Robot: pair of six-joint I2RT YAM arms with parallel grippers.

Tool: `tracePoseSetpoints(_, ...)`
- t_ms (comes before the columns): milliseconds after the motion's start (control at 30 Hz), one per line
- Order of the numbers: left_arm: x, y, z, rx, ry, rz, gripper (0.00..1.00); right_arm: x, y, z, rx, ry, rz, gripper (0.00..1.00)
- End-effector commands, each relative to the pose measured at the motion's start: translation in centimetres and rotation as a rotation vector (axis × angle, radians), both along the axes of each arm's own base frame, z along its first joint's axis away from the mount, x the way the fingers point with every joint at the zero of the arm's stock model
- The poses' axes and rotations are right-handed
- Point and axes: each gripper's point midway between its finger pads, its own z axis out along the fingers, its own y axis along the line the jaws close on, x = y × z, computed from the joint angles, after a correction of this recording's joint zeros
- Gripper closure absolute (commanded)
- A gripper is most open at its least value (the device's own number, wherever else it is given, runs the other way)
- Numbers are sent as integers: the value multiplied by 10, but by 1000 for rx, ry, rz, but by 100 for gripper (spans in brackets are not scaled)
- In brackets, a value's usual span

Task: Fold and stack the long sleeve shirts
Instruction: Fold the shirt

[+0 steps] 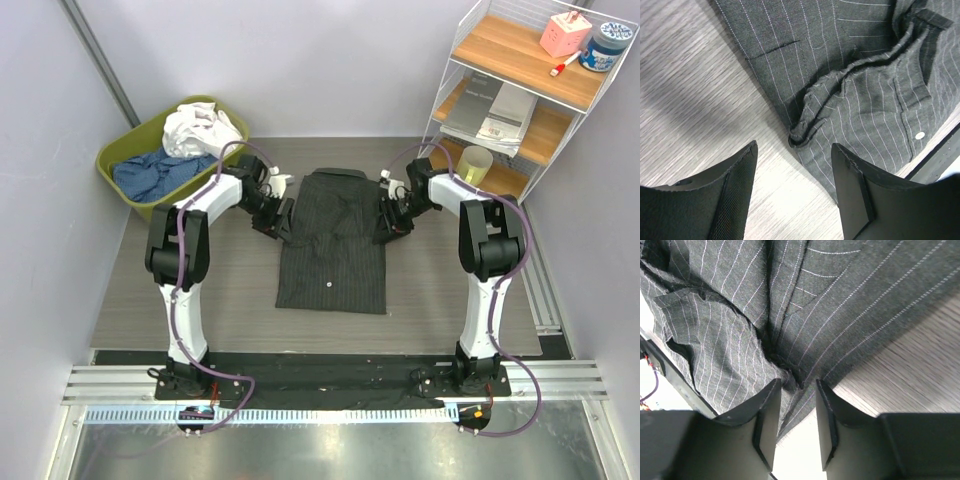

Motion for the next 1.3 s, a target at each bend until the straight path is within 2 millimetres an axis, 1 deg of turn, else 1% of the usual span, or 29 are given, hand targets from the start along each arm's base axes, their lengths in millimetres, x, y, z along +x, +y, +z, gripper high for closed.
tracePoseSetpoints(0,7,-10,-3,-17,-13,-8,39,9,13,12,58,-26,19,66)
tracePoseSetpoints(33,7,-11,-2,-21,-15,-9,42,9,13,13,57,-28,18,71)
tracePoseSetpoints(100,6,-14,0,-34,-17,-14,44,11,12,16,53,-39,16,77)
tracePoseSetpoints(133,7,-16,1,-40,-25,-17,47,10,10,16,41,-41,11,84)
tracePoseSetpoints(167,8,-18,1,-43,-31,-22,49,10,9,16,35,-43,10,87)
tracePoseSetpoints(200,7,-20,3,-50,-33,-27,52,10,9,20,36,-54,10,91)
tracePoseSetpoints(233,8,-22,3,-58,-37,-31,58,9,8,20,32,-52,9,97)
tracePoseSetpoints(300,11,-25,11,-77,-56,-29,66,9,6,23,20,-61,4,99)
tracePoseSetpoints(333,12,-26,15,-86,-65,-26,73,9,3,27,15,-75,-1,99)
tracePoseSetpoints(400,13,-28,27,-109,-92,-29,80,10,0,30,5,-86,-6,99)
tracePoseSetpoints(433,14,-29,31,-112,-99,-26,88,10,-1,32,1,-94,-10,99)
tracePoseSetpoints(467,15,-30,36,-118,-116,-24,91,11,-5,33,-3,-94,-20,99)
tracePoseSetpoints(533,17,-31,41,-124,-127,-26,98,12,-11,35,-12,-101,-28,99)
tracePoseSetpoints(633,19,-32,47,-134,-145,-31,100,13,-20,33,-35,-110,-31,99)
tracePoseSetpoints(733,23,-33,42,-127,-155,-39,100,13,-25,29,-45,-103,-33,99)
tracePoseSetpoints(767,24,-32,39,-123,-155,-38,100,13,-25,25,-46,-93,-33,99)
tracePoseSetpoints(833,25,-32,29,-117,-136,-41,100,18,-24,20,-41,-94,-33,99)
tracePoseSetpoints(900,29,-29,20,-91,-137,-30,100,21,-22,11,-40,-83,-36,99)
tracePoseSetpoints(933,30,-28,10,-73,-127,-27,100,25,-21,8,-40,-87,-37,99)
tracePoseSetpoints(967,33,-23,4,-42,-129,-16,100,28,-21,6,-40,-87,-39,99)
tracePoseSetpoints(1000,35,-20,-1,-22,-129,-11,100,30,-21,-1,-44,-75,-40,99)
tracePoseSetpoints(1033,36,-17,-9,-1,-117,-7,100,33,-23,-4,-59,-82,-41,99)
tracePoseSetpoints(1133,40,-10,-21,48,-115,4,99,37,-31,-15,-104,-101,-30,99)
tracePoseSetpoints(1167,42,-9,-26,59,-109,7,99,37,-37,-20,-136,-103,-33,99)
tracePoseSetpoints(1200,43,-7,-28,72,-108,15,98,36,-38,-23,-147,-102,-28,99)
tracePoseSetpoints(1267,38,-6,-32,79,-89,18,98,40,-40,-30,-162,-112,-22,99)
